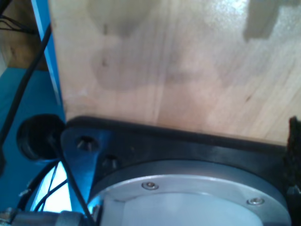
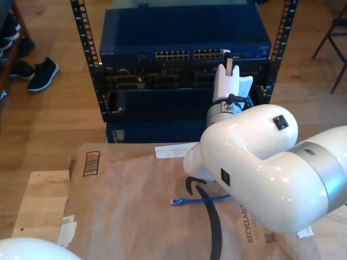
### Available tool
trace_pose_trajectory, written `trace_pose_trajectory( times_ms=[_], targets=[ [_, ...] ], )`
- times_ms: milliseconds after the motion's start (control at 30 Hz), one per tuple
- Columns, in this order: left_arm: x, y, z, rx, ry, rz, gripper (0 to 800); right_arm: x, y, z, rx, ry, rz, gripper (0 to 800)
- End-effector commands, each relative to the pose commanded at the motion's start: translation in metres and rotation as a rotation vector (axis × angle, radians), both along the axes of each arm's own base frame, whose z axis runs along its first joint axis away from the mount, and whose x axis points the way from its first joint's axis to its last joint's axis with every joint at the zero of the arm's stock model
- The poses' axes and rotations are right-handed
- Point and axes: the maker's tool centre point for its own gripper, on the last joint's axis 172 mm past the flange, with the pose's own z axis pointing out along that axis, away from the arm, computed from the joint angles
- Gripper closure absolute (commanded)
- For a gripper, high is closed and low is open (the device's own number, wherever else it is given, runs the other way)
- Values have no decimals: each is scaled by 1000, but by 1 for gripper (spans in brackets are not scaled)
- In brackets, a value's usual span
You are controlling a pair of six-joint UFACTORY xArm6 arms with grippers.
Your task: Grab the cable and plug it in
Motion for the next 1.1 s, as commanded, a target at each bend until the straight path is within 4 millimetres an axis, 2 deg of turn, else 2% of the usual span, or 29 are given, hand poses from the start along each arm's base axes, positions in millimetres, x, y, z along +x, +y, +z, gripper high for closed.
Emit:
trace_pose_trajectory(
  times_ms=[233,633,1033,1100],
  targets=[
    [0,0,0,0,0,0,0,0,-1,-6,-4,8,-2,800],
    [0,0,0,0,0,0,0,3,3,2,-3,-8,9,800],
    [0,0,0,0,0,0,0,7,6,-9,-4,9,15,800],
    [0,0,0,0,0,0,0,10,6,-5,1,-2,13,800]
  ],
)
